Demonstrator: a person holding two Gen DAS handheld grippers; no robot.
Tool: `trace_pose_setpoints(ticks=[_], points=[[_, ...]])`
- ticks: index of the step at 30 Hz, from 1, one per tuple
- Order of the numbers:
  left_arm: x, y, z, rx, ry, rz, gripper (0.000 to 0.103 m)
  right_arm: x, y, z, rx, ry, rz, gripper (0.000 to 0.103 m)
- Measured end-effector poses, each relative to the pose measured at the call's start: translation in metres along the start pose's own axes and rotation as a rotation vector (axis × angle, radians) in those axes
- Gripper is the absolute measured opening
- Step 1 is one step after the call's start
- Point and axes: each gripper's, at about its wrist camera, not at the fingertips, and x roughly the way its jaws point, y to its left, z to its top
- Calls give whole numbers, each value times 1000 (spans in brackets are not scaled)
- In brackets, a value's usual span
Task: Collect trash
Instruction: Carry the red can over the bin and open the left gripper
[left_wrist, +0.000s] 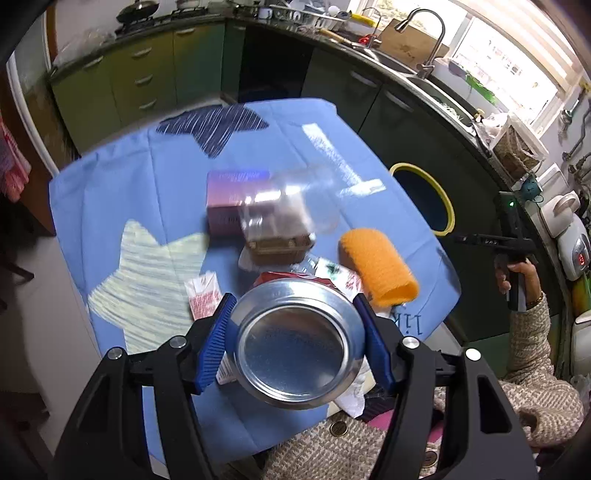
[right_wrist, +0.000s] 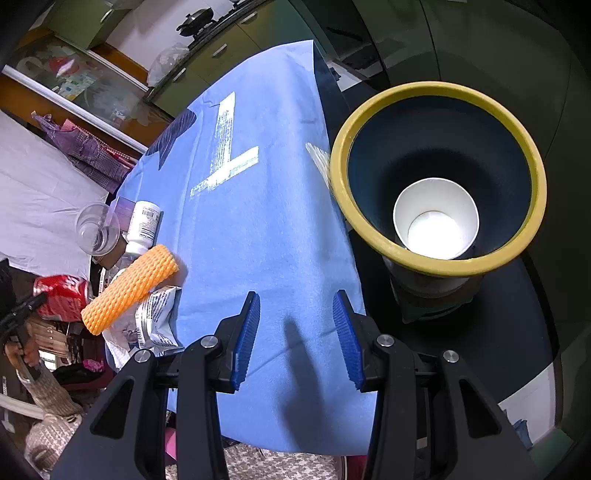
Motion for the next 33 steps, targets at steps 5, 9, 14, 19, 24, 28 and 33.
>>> trace_pose_setpoints(ticks=[5, 9, 14, 19, 24, 28, 33], points=[[-10, -27, 24, 71, -24, -16, 61, -7, -3, 2, 1, -15, 3, 42], [-8, -58, 46, 148, -34, -33, 61, -14, -11, 4, 11, -32, 8, 42], [7, -89, 73, 220, -27, -64, 62, -15, -23, 5, 28, -34, 12, 42], [24, -106, 88, 243, -6, -79, 61, -19, -33, 6, 37, -37, 12, 42], [43, -122, 106, 281, 22, -87, 62, -28, -47, 4, 62, -54, 10, 42], [56, -139, 123, 313, 32, -104, 62, -35, -58, 1, 80, -64, 10, 42], [72, -169, 145, 365, 53, -127, 61, -49, -74, -3, 103, -91, 8, 42]])
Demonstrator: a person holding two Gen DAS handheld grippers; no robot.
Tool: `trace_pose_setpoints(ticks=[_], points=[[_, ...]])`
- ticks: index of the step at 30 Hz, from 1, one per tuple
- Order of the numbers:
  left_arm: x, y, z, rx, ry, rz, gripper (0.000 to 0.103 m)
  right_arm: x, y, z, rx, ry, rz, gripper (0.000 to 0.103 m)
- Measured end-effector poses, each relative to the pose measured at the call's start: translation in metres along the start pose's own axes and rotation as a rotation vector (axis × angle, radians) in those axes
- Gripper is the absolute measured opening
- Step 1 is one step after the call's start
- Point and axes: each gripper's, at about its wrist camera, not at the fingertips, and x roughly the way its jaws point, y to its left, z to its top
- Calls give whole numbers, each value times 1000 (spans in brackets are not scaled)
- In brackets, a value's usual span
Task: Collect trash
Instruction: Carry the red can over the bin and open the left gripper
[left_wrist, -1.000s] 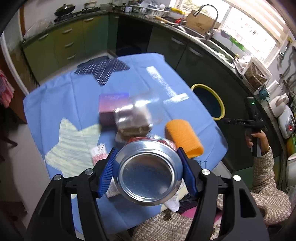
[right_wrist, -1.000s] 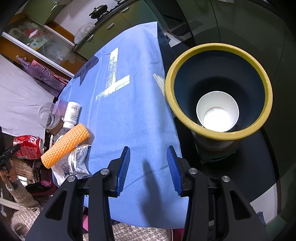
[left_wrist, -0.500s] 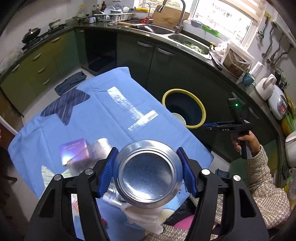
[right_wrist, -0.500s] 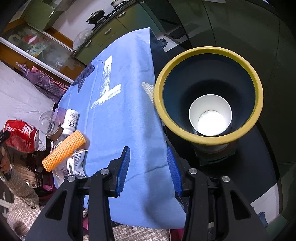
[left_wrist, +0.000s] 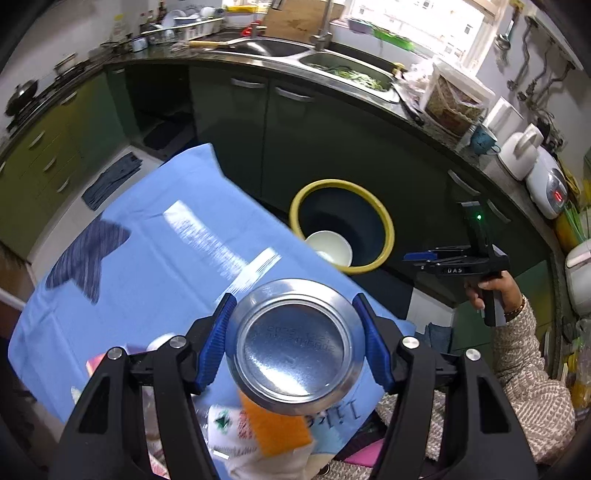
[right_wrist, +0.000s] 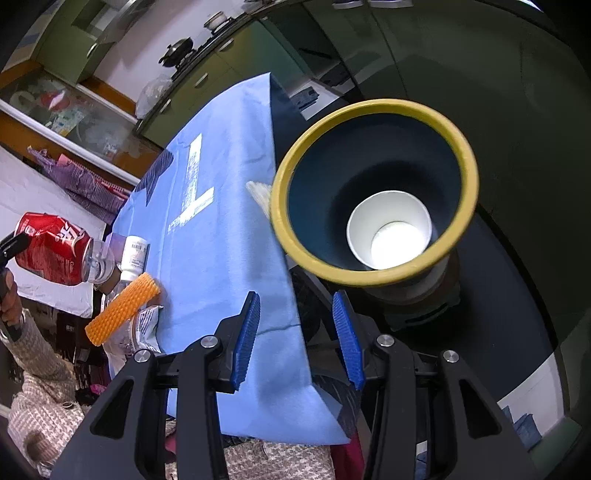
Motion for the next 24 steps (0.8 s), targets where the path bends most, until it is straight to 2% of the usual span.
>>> trace_pose_setpoints(ticks=[9, 14, 18, 24], points=[[56, -61, 79, 123, 24, -72, 62, -32, -39, -11, 67, -57, 3, 42], [126, -91, 117, 160, 87, -91, 62, -44, -61, -23, 107, -75, 5, 42], [181, -109, 130, 184, 142, -80, 62, -46, -73, -30, 135, -77, 3, 42], [257, -123, 131, 212, 245, -35, 62, -44, -84, -33, 156, -75, 7, 42]])
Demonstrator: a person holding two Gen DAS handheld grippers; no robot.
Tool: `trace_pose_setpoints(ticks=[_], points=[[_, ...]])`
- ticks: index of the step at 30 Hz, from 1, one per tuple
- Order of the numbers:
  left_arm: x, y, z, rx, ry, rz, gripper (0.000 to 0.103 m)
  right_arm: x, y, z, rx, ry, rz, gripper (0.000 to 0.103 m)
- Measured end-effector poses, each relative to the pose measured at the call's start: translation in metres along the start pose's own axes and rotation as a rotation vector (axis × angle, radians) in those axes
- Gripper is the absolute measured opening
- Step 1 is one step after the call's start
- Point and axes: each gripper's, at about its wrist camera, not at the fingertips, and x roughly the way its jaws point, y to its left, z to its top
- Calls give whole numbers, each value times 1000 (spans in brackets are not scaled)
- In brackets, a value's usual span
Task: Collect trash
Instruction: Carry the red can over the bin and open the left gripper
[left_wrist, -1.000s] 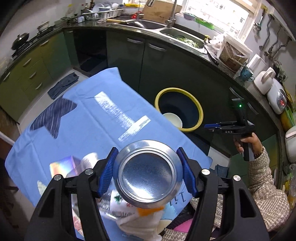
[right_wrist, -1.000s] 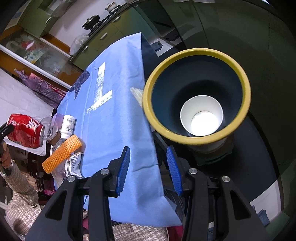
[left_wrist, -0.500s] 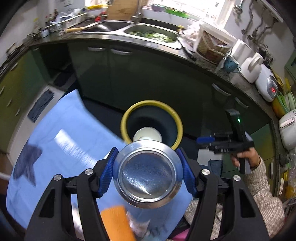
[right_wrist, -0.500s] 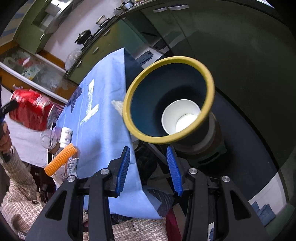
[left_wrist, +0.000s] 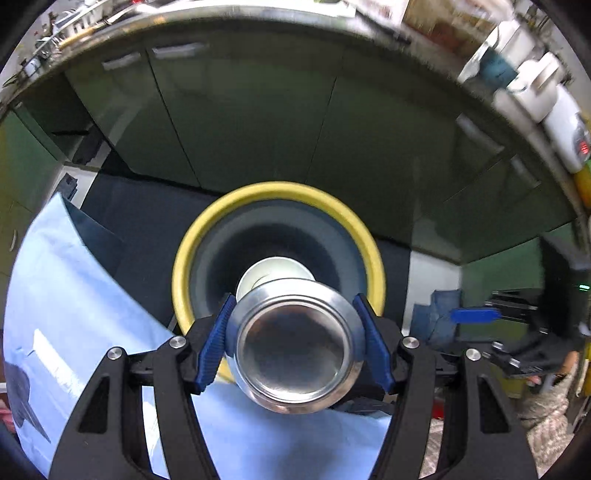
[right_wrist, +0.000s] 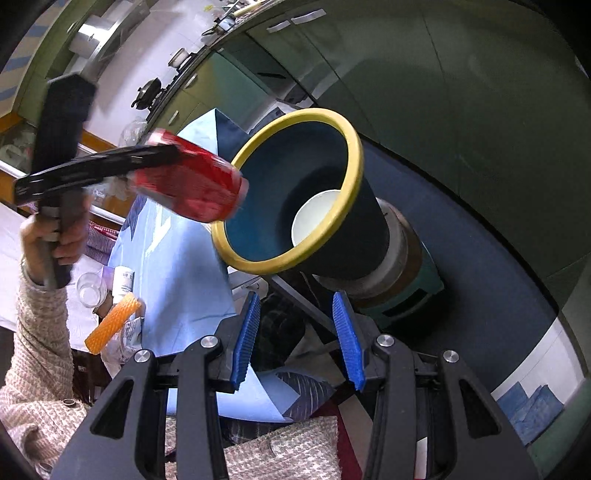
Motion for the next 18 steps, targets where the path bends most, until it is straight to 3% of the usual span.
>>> trace_pose_setpoints(ticks=[4, 6, 8, 14, 18], points=[[27, 3, 7, -1, 42, 36, 62, 0, 1, -1, -3, -1, 6, 44], [24, 1, 8, -1, 34, 30, 63, -1, 3, -3, -8, -2, 7, 44], [12, -1, 8, -1, 11, 22, 70, -3, 3, -5, -10, -6, 6, 44], [-62, -4, -18, -19, -110, -26, 72, -4, 14, -6, -33, -7, 9, 44], [-133, -4, -63, -38, -263, -16, 77, 4, 41, -7, -99, 23, 20, 45]])
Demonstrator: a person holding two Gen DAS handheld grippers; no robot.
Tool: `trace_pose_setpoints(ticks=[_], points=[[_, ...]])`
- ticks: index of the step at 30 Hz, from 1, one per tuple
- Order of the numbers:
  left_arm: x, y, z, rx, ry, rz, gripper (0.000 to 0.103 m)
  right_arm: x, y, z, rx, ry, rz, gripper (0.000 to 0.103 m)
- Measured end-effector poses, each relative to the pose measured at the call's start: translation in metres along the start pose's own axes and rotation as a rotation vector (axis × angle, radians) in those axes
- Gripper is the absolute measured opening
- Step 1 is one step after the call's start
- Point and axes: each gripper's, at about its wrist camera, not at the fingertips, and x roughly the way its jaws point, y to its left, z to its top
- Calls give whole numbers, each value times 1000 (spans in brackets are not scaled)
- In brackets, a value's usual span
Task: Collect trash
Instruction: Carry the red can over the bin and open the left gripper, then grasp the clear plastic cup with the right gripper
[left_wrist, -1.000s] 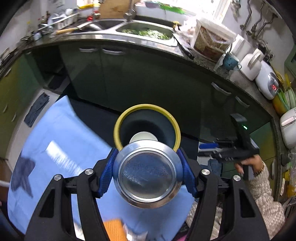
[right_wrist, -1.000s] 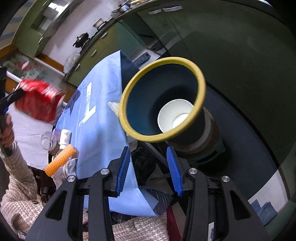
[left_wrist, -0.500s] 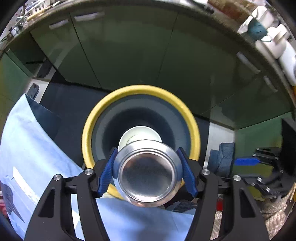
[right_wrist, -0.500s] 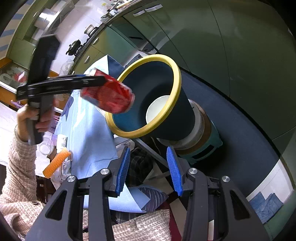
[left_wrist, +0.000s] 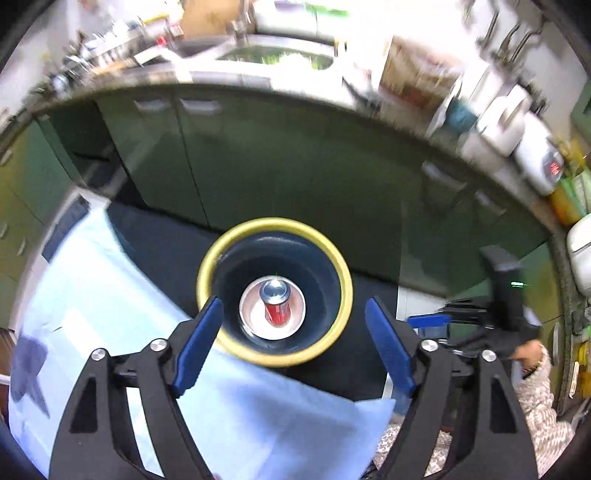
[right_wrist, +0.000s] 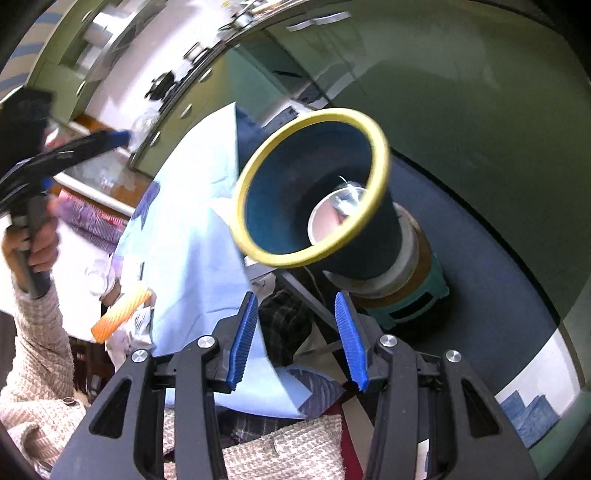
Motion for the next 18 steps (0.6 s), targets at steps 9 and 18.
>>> trace_pose_setpoints(ticks=[9, 18], points=[[-165, 61, -141, -219, -292, 177, 90, 59, 138, 6, -327, 167, 67, 51], [-212, 140, -307, -508, -348, 342, 90, 135, 281, 4, -547, 320, 82, 51]])
